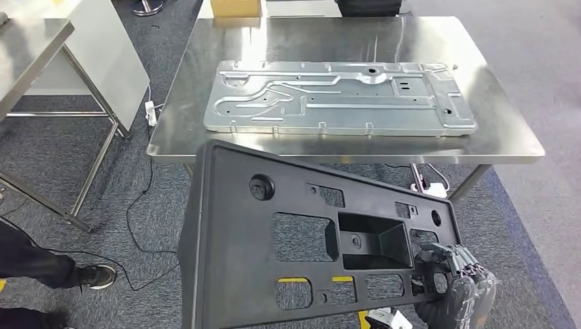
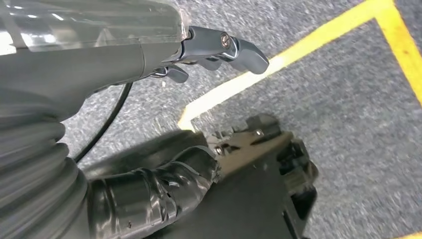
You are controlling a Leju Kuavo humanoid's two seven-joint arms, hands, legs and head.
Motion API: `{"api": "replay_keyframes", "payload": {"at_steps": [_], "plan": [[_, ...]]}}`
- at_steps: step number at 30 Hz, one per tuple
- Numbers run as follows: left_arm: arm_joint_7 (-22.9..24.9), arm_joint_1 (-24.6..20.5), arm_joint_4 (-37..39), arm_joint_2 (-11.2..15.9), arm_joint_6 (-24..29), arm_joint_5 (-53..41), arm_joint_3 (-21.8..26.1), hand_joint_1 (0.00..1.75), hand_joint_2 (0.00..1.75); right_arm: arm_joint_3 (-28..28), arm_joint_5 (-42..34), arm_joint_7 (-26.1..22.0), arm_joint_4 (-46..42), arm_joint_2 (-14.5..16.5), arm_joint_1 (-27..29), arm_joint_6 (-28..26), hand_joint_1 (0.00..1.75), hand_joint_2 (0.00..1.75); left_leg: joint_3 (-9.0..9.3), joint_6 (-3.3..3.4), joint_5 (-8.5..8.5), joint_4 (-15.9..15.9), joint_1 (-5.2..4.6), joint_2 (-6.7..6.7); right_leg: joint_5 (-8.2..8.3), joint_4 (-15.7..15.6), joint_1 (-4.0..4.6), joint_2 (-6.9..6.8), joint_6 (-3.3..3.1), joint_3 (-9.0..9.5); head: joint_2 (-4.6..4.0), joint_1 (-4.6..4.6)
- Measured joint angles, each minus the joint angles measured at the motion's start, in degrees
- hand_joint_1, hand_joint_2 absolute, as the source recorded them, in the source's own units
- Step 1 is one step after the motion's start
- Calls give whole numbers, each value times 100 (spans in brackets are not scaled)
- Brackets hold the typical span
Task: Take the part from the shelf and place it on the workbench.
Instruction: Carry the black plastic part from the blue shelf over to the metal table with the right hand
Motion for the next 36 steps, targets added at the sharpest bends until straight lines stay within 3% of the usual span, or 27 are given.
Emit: {"api": "replay_keyframes", "payload": {"at_steps": [1,3,5,7,8,9,11,12,14,17,19,21,22,23,24,26,28,30,33,34,36], "plan": [[1,8,0,1,0,0,0,0,175,4,9,4,-1,-8,-7,-1,173,175,63,26,-6,-59,8,-6,-3,50,-7,-7,23,19,0,4],[1,11,0,2,0,1,0,0,175,15,19,5,-6,-25,-34,-1,173,175,210,83,-22,-146,31,-13,-141,367,-17,-16,63,-130,1,7],[-1,-2,0,2,0,1,0,0,175,28,21,16,-10,-46,-57,-2,173,175,277,121,-64,-167,33,-12,-388,976,-29,-17,119,-528,1,8],[-3,-3,0,1,0,1,0,0,175,34,22,32,-10,-70,-62,-2,173,175,340,120,-131,-163,35,-18,-433,1392,-49,-19,172,-920,0,7],[-3,4,0,1,1,1,0,0,175,34,22,36,-10,-79,-62,-2,173,175,393,107,-176,-159,39,-21,-285,1343,-59,-21,183,-994,1,7],[-3,11,0,-1,2,1,0,0,175,35,22,37,-11,-87,-62,-2,173,175,460,90,-227,-155,45,-23,-31,1101,-69,-24,185,-967,1,8],[-3,19,1,-4,4,0,0,0,175,36,22,41,-10,-103,-66,-1,173,175,575,40,-330,-149,56,-23,433,466,-62,-38,152,-797,1,10],[-3,12,1,-7,4,0,0,0,175,38,21,45,-10,-109,-71,-1,173,175,597,9,-365,-147,58,-22,526,244,-41,-45,115,-738,1,11],[-3,-5,2,-7,4,0,0,0,175,43,20,60,-14,-116,-70,0,173,175,608,-63,-394,-153,51,-19,519,96,-2,-44,19,-728,1,10],[-3,-16,2,-4,3,0,0,0,175,57,20,75,-27,-118,-71,1,173,175,637,-157,-452,-39,54,-13,494,-4,-21,-23,-112,-600,1,3],[-3,-23,2,-2,-3,0,0,0,175,81,20,75,-30,-118,-86,1,173,175,391,-198,-656,454,72,-14,452,-42,-30,-29,-174,-493,1,-7],[-2,-23,2,-2,-8,0,0,0,175,103,19,75,-29,-118,-97,1,173,175,-80,-226,-927,1182,81,-14,395,-45,-18,-32,-207,-434,1,-15],[-2,-16,2,-2,-9,0,0,0,175,110,19,75,-29,-118,-96,1,173,175,-270,-233,-973,1404,84,-14,365,-45,-11,-26,-210,-401,1,-14],[-1,-5,2,-2,-9,0,0,0,175,114,19,76,-28,-118,-96,1,173,175,-368,-233,-891,1425,84,-14,331,-44,-6,-16,-209,-360,1,-16],[-1,5,2,-1,-9,0,0,0,175,117,19,76,-28,-118,-96,1,173,175,-360,-228,-680,1226,84,-14,295,-43,-2,-6,-205,-308,1,-16],[-2,11,2,1,-8,0,0,0,175,122,15,77,-27,-118,-97,1,173,175,-160,-190,-163,506,73,-15,221,-45,5,4,-181,-192,1,-14],[-4,-4,2,3,-4,0,-1,0,175,127,8,82,-23,-118,-106,1,173,175,-28,-136,-93,78,31,-17,163,-38,9,4,-131,-142,1,-17],[-4,-3,2,5,4,0,-1,0,175,134,2,88,-20,-119,-121,2,173,175,4,-68,-129,21,0,-22,114,-37,14,5,-58,-122,1,-22],[-3,10,3,6,14,-2,-1,0,175,139,-4,88,-26,-124,-136,2,173,175,127,39,30,-103,51,-9,-50,142,14,-7,22,-144,1,-18],[-3,1,3,5,15,-3,-2,0,175,139,-11,88,-28,-126,-142,1,173,175,155,65,35,-132,63,-4,-182,391,6,-12,37,-266,1,-15],[-3,-13,3,5,15,-2,-1,0,175,139,-27,88,-25,-130,-150,1,173,175,172,95,5,-135,52,-5,-471,1100,-4,-15,66,-683,1,-11]]}}
